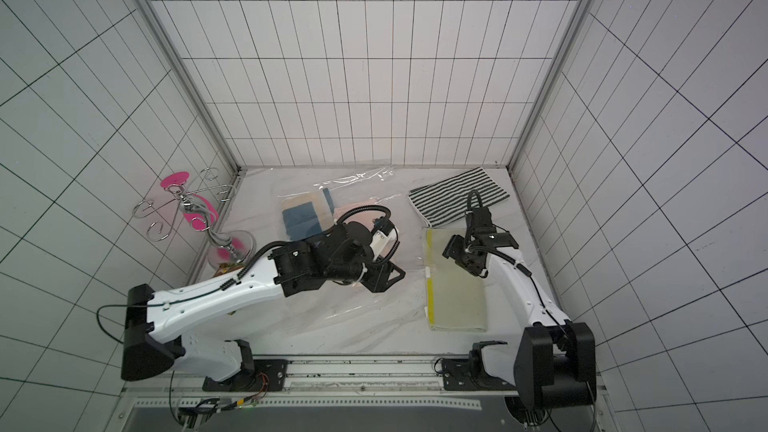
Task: Place the folded towel into the vacuum bag
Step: Adjust the towel at the center of the board, then pick up the towel from the center of the board.
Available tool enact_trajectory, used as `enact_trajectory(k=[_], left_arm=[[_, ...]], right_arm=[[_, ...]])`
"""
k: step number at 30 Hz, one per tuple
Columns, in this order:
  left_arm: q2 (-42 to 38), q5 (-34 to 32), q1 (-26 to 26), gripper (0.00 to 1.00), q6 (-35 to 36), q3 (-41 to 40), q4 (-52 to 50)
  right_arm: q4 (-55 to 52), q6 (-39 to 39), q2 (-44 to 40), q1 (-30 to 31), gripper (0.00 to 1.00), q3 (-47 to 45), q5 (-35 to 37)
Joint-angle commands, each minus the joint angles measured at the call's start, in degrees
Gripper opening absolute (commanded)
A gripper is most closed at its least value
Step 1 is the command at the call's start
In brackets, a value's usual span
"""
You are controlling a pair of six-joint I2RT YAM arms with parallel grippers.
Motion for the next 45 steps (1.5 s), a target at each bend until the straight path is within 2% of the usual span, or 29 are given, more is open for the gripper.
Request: enact_trajectory(k=[1,4,9,14,18,22,25,28,32,38,41,45], left_arm=[[6.4,2.1,-1.7,0.51,-3.3,3.5,7.4],[14.7,3.8,-1.8,0.51,-3.7,7.1,7.5],[26.3,8.3,-0.9,0.51,-3.1,13.9,5.5],[30.7,12.7,1.5,0.51,-4.4,14.3,11.1],[32.7,13.7,2.7,0.51,-3.7,16.4,11.7],[36.4,15.2,2.8,0.50,-2.6,23.2,9.8],[40.9,17.0,2.0,0.50,-2.6,28.4,8.7],[45.2,18.2,1.5,0.50,-2.7,31.6,8.1],[48.8,18.0,2.0,0.49,-3.1,33.0,7.1],[46.7,10.4,3.7,0.48,-1.2,28.9,0.8],[45.5,13.4,4.2,0.48,-3.4,25.1,4.4],[45.3,19.8,3.9,0.48,-9.1,18.9,15.0]], right_arm=[[-5.0,-2.8,0.9,-8.2,0.70,-1.8,3.9],[-2.9,-3.9,4.3,-11.4,0.71,-1.7,7.8],[0.9,-5.4,11.4,-12.7,0.71,-1.3,2.3],[4.3,-6.7,16.2,-13.5,0.65,-2.4,-2.2],[8.1,-5.9,17.8,-14.3,0.47,-5.1,-8.4],[8.7,-4.1,15.3,-16.9,0.16,-7.2,-7.5],[7.5,-2.9,11.6,-20.9,0.03,-8.7,-4.9],[4.9,-2.9,8.5,-23.5,0.01,-8.5,-1.5],[1.3,-4.3,5.9,-23.8,0.04,-7.0,3.2],[-2.8,-6.2,3.0,-22.6,0.07,-4.6,8.2],[-4.6,-6.4,1.3,-19.6,0.08,-2.8,11.7],[-7.3,-6.0,1.6,-11.7,0.09,-0.4,17.5]])
